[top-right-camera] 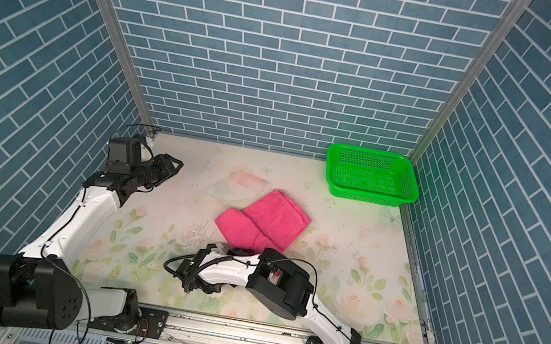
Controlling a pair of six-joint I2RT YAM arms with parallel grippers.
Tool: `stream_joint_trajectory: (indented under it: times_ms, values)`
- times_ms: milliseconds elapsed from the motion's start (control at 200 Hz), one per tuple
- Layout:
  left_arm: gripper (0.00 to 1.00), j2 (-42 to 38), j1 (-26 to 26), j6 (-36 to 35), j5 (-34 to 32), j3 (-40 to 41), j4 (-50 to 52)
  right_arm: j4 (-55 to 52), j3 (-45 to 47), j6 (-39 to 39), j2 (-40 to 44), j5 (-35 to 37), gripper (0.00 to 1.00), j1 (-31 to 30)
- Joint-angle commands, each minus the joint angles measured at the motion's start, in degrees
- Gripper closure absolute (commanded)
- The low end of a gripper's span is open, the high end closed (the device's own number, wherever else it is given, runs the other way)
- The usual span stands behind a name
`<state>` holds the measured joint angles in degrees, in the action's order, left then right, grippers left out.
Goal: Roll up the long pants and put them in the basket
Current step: Roll the long pant at the center of the board.
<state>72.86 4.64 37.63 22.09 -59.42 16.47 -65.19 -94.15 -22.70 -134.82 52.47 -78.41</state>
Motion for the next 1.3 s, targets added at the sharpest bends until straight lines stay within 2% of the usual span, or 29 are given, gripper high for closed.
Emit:
stream_joint_trajectory:
  times_ms: [0, 30, 65, 185, 325, 385, 440, 490, 635, 935, 1160, 1290]
  values:
    - [0.48, -0.37, 0.37, -2.06, 0.91, 0.53, 1.61, 10.17, 5.28, -1.3, -6.29, -13.78, 0.86, 2.9]
    - [0.49, -0.38, 0.37, -2.27, 0.94, 0.6, 1.79, 10.82, 6.19, -1.13, -5.15, -14.72, 0.95, 3.16]
    - [0.49, -0.55, 0.37, -2.51, 0.99, 0.7, 1.96, 11.79, 7.57, -0.83, -3.41, -15.9, 1.0, 3.42]
    - [0.48, -0.83, 0.37, -2.9, 1.38, 2.12, 1.81, 15.09, 12.51, 0.89, 5.23, -23.64, 1.0, 3.71]
    - [0.49, -1.99, 0.37, -3.33, 1.26, 3.52, 2.01, 17.21, 16.85, 2.48, 18.28, -37.78, 1.0, 4.12]
    - [0.49, -2.72, 0.43, -3.75, 0.99, 3.39, 2.62, 15.9, 16.65, 2.21, 22.37, -41.79, 1.0, 4.23]
    - [0.48, -3.3, 0.44, -4.01, 1.01, 3.17, 3.15, 15.59, 15.99, 3.78, 24.92, -50.24, 1.0, 5.04]
    - [0.49, -3.79, 0.45, -4.22, 1.2, 3.08, 3.44, 13.7, 14.32, 3.93, 25.96, -55.15, 1.0, 5.77]
    - [0.49, -4.67, 0.45, -4.62, 1.51, 3.77, 3.96, 10.67, 10.1, 8.19, 26.07, -76.0, 1.0, 8.29]
    - [0.49, -8.11, 0.17, -3.41, 4.42, 6.39, 5.92, 11.67, 13.03, 13.83, 23.77, -103.69, 1.0, 16.84]
    - [0.49, -20.27, -1.79, -1.08, 3.99, 12.81, 12.17, 8.35, 14.79, 20.66, 19.41, -120.58, 1.0, 24.28]
    - [0.5, -24.9, -2.08, 0.23, 5.55, 16.99, 14.34, 10.33, 15.21, 19.34, 19.71, -128.2, 1.0, 27.86]
